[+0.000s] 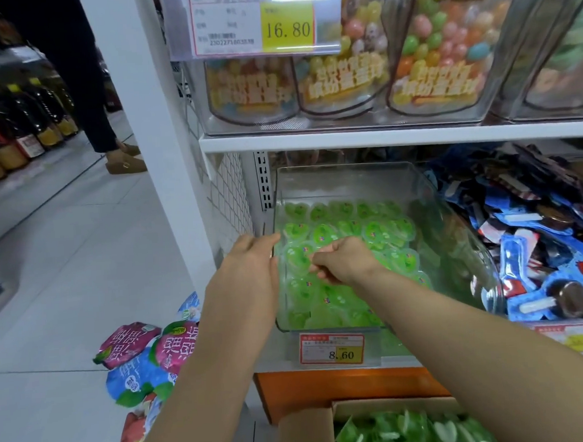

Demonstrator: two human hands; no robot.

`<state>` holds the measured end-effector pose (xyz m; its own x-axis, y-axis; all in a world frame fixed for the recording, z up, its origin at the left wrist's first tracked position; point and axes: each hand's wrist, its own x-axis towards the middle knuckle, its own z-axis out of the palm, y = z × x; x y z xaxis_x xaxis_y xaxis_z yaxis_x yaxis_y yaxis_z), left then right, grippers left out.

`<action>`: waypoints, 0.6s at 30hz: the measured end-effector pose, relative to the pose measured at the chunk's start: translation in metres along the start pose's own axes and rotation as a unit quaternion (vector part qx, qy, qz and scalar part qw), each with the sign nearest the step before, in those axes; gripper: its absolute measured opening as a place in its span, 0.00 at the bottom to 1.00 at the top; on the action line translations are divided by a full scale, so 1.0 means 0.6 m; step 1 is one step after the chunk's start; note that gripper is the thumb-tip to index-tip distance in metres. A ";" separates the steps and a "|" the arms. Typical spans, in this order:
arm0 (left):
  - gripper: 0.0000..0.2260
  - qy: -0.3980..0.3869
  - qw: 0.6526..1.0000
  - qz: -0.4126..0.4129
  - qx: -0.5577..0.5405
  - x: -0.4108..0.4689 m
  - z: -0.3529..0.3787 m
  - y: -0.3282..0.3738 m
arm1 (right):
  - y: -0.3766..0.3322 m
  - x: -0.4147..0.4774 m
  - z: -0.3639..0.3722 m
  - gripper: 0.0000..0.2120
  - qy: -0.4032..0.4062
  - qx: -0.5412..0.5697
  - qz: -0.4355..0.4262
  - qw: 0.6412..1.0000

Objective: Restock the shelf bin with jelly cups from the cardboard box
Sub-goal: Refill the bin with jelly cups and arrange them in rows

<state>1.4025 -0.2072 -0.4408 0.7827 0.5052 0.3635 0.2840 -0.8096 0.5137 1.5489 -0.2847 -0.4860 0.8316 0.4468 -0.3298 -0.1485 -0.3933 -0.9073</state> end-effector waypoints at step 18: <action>0.15 -0.008 1.000 -0.005 -0.010 0.001 0.004 -0.002 | -0.005 0.000 -0.006 0.06 -0.039 0.065 0.045 0.996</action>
<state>1.4036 -0.2068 -0.4430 0.7885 0.5080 0.3466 0.2806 -0.7987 0.5323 1.5512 -0.2865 -0.4826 0.7679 0.4783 -0.4261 -0.2928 -0.3296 -0.8976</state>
